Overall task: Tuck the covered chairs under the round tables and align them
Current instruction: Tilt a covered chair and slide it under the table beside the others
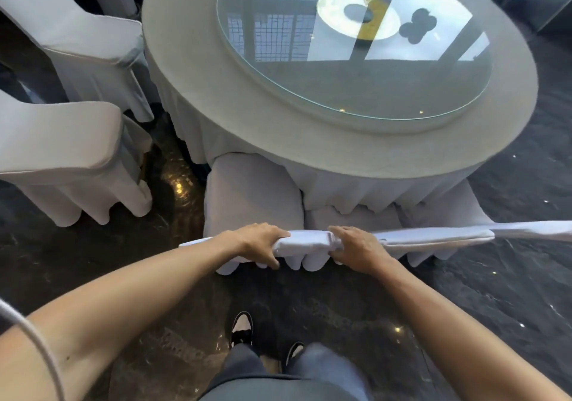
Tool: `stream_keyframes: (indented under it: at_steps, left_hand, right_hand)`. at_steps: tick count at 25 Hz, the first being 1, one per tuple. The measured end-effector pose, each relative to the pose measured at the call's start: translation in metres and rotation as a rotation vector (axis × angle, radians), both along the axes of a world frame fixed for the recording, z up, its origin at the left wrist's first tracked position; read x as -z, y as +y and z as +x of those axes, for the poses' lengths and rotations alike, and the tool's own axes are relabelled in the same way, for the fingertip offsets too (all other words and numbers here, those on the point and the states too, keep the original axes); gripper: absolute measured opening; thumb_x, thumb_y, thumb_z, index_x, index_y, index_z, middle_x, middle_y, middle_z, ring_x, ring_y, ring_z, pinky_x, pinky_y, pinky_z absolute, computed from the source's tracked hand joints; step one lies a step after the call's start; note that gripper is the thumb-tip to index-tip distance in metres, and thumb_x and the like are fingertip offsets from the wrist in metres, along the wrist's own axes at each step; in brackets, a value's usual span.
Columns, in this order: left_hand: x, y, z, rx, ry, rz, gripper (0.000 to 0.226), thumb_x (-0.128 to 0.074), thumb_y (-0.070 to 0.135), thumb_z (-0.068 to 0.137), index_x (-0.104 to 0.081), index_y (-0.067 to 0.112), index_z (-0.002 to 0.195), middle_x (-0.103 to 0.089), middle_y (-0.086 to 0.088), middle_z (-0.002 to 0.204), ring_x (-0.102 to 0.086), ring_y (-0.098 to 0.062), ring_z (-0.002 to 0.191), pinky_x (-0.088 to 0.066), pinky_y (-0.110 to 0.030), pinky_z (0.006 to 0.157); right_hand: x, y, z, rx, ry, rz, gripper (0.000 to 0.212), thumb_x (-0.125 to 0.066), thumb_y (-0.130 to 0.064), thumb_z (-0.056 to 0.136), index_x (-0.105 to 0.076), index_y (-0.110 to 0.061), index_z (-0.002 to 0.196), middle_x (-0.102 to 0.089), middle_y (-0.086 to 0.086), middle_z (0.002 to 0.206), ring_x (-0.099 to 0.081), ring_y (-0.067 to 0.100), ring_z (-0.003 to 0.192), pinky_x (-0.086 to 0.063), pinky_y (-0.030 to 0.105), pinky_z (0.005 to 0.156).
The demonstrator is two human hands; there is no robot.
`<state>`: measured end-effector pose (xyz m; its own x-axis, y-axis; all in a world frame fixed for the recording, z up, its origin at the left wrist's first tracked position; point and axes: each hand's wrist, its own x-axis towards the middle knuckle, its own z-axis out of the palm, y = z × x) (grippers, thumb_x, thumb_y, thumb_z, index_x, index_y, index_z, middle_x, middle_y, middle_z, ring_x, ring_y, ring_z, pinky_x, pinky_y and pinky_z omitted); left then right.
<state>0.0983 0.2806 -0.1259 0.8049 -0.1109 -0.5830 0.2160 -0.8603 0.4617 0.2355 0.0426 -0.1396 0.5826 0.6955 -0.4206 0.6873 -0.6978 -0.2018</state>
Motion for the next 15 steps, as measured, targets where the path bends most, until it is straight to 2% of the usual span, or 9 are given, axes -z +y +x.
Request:
stream_keyframes:
  at_steps: [3, 4, 6, 8, 12, 13, 15]
  left_hand:
    - [0.010, -0.036, 0.026, 0.023, -0.041, 0.108, 0.030, -0.068, 0.026, 0.071, -0.056, 0.025, 0.098, -0.065, 0.000, 0.097, -0.062, -0.025, 0.088, -0.055, -0.040, 0.073]
    - [0.013, -0.045, 0.033, 0.038, -0.045, 0.170, 0.028, -0.066, 0.023, 0.073, -0.056, 0.023, 0.099, -0.065, -0.003, 0.098, -0.063, -0.027, 0.089, -0.053, -0.039, 0.071]
    - [0.017, -0.062, 0.048, 0.071, -0.068, 0.308, 0.028, -0.063, 0.017, 0.076, -0.057, 0.018, 0.103, -0.065, -0.007, 0.102, -0.064, -0.030, 0.093, -0.050, -0.037, 0.070]
    - [0.020, -0.078, 0.059, 0.044, -0.074, 0.380, 0.027, -0.062, 0.014, 0.078, -0.058, 0.016, 0.105, -0.064, -0.008, 0.106, -0.064, -0.031, 0.095, -0.048, -0.037, 0.071]
    - [0.030, -0.108, 0.075, -0.031, -0.063, 0.467, 0.018, -0.057, 0.014, 0.085, -0.058, 0.015, 0.103, -0.065, -0.010, 0.108, -0.064, -0.032, 0.097, -0.040, -0.034, 0.068]
    - [0.031, -0.112, 0.077, -0.053, -0.069, 0.479, 0.016, -0.056, 0.014, 0.086, -0.058, 0.016, 0.101, -0.066, -0.009, 0.108, -0.064, -0.032, 0.097, -0.039, -0.034, 0.068]
    - [0.033, -0.116, 0.077, -0.089, -0.081, 0.500, 0.015, -0.057, 0.015, 0.085, -0.059, 0.018, 0.100, -0.067, -0.008, 0.107, -0.064, -0.031, 0.098, -0.039, -0.034, 0.069]
  right_hand:
    - [-0.007, -0.055, 0.025, 0.019, -0.111, -0.103, 0.068, -0.063, -0.043, 0.085, -0.044, -0.018, 0.145, -0.051, 0.001, 0.146, -0.046, 0.021, 0.134, -0.024, 0.042, 0.119]
    - [-0.007, -0.068, 0.033, 0.003, -0.146, -0.155, 0.068, -0.062, -0.042, 0.084, -0.044, -0.018, 0.145, -0.051, 0.000, 0.146, -0.045, 0.019, 0.136, -0.018, 0.043, 0.121]
    - [-0.005, -0.093, 0.049, -0.007, -0.212, -0.222, 0.057, -0.060, -0.036, 0.084, -0.049, -0.019, 0.138, -0.057, -0.001, 0.136, -0.048, 0.020, 0.131, -0.013, 0.049, 0.121]
    - [-0.003, -0.111, 0.062, 0.003, -0.234, -0.289, 0.042, -0.059, -0.025, 0.084, -0.054, -0.020, 0.126, -0.060, -0.001, 0.124, -0.052, 0.021, 0.123, -0.015, 0.053, 0.120]
    - [0.001, -0.132, 0.081, 0.011, -0.313, -0.274, 0.031, -0.058, -0.012, 0.079, -0.060, -0.022, 0.108, -0.066, -0.001, 0.109, -0.057, 0.024, 0.110, -0.023, 0.052, 0.116]
    - [-0.001, -0.132, 0.084, 0.012, -0.304, -0.262, 0.028, -0.057, -0.012, 0.079, -0.062, -0.023, 0.105, -0.068, -0.001, 0.107, -0.059, 0.024, 0.107, -0.030, 0.049, 0.112]
    - [-0.003, -0.130, 0.089, 0.003, -0.298, -0.241, 0.025, -0.056, -0.014, 0.079, -0.067, -0.023, 0.100, -0.071, -0.001, 0.103, -0.064, 0.025, 0.102, -0.043, 0.040, 0.093]
